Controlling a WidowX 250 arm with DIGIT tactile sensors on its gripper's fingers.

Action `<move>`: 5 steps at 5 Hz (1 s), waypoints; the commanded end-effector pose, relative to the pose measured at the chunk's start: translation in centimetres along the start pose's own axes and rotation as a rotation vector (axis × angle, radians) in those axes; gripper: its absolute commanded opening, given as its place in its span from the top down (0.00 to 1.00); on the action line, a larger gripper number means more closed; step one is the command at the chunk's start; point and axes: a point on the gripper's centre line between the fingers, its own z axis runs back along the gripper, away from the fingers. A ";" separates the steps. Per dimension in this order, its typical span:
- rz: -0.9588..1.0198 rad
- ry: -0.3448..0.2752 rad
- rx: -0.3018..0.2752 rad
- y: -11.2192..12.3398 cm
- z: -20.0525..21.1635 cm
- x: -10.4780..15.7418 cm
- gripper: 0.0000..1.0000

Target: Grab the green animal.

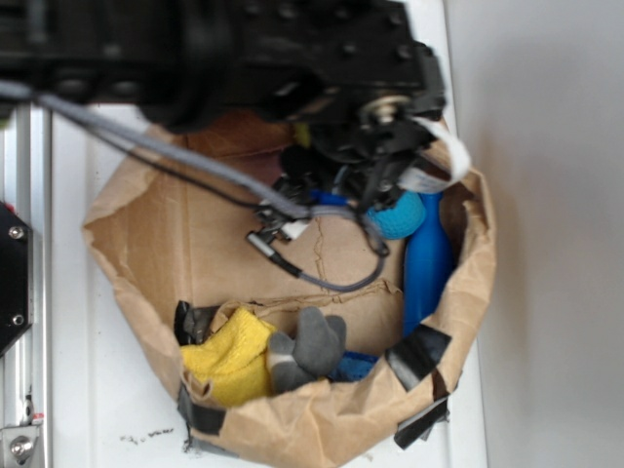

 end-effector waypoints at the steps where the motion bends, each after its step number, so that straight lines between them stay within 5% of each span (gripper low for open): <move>1: -0.110 -0.059 0.023 -1.2 3.1 0.2 0.00; 5: -0.008 0.015 0.132 3.4 0.0 0.3 0.00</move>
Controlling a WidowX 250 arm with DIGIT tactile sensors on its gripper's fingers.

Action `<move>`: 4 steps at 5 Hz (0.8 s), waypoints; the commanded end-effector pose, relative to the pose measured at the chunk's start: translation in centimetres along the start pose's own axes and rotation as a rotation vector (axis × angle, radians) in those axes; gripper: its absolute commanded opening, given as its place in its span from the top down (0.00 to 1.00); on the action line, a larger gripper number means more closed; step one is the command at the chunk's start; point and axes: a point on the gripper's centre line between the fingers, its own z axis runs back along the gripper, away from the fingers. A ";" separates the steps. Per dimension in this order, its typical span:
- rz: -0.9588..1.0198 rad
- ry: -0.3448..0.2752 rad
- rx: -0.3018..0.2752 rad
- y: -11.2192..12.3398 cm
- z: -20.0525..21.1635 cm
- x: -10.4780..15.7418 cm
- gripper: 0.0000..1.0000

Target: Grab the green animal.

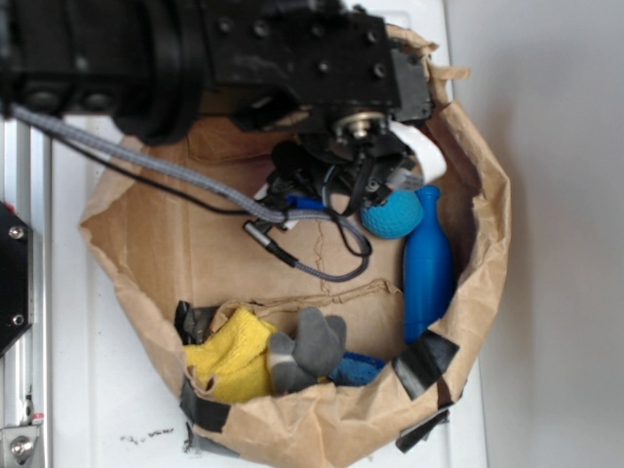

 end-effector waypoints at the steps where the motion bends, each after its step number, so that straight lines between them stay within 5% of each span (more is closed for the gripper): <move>1: 0.018 -0.039 0.090 3.1 1.6 0.2 0.00; 4: -0.038 0.056 0.074 3.1 0.2 -1.4 0.00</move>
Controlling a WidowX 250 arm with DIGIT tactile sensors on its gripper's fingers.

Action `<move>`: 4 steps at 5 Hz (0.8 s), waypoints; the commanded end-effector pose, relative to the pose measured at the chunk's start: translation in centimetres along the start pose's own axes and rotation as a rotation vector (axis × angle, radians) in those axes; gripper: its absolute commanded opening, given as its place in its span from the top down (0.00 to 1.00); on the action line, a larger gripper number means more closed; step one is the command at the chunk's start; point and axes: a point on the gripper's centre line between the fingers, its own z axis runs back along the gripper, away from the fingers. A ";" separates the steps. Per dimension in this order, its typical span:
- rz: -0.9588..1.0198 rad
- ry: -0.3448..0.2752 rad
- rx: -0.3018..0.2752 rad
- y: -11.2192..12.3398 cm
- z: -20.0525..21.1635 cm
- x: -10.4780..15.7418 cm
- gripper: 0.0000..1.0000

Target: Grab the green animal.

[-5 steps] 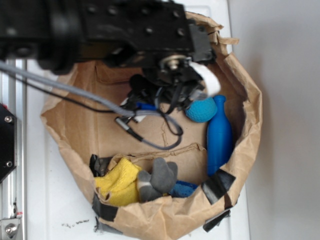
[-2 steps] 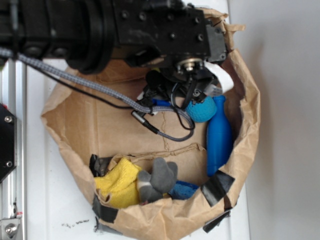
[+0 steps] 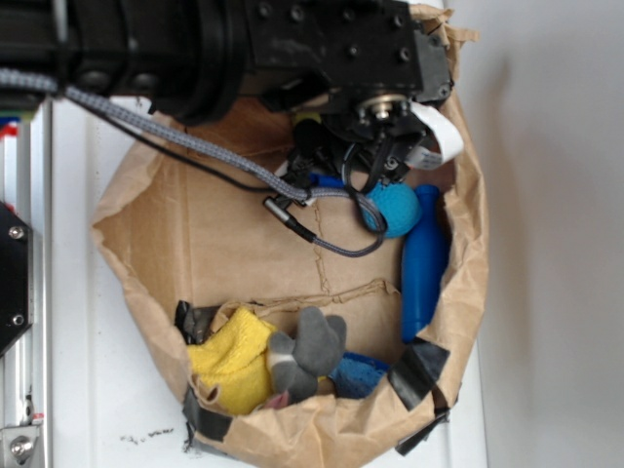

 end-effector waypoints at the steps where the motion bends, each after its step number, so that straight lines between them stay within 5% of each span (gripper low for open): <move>1: -0.032 0.081 0.040 1.9 -0.5 -1.0 0.00; 4: -0.037 0.127 0.043 2.2 -2.2 -1.1 0.00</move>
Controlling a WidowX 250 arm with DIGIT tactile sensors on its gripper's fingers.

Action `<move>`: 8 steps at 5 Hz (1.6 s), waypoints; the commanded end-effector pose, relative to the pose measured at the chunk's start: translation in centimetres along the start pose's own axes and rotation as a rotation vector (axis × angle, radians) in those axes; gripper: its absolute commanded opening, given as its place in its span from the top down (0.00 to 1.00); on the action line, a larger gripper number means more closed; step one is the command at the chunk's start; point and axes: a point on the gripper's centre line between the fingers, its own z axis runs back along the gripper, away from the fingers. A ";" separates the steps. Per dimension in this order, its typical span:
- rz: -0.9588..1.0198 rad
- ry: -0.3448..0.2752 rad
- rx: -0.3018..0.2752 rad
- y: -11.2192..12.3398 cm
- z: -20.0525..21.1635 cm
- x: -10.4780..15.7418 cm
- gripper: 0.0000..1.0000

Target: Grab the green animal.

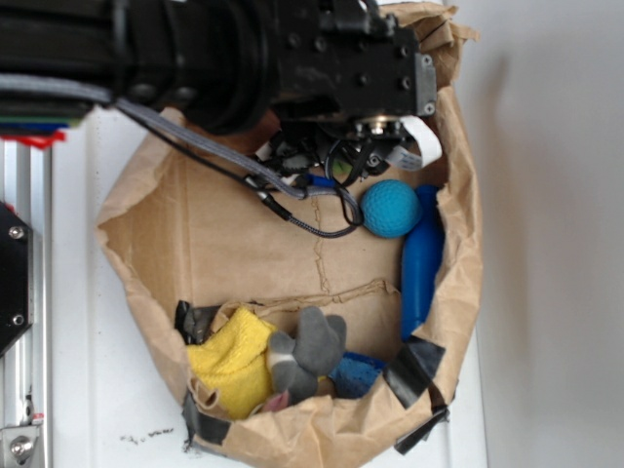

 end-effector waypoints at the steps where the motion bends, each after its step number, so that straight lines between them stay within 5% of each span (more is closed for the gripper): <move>1: 0.023 -0.024 0.037 2.2 0.4 0.7 1.00; 3: 0.030 -0.040 0.043 2.2 0.9 0.5 1.00; 5: 0.030 -0.172 -0.112 -0.4 6.2 1.0 1.00; 7: 0.256 -0.315 -0.156 -2.7 13.2 1.4 1.00; 8: 0.489 -0.301 -0.178 -2.7 16.3 0.3 1.00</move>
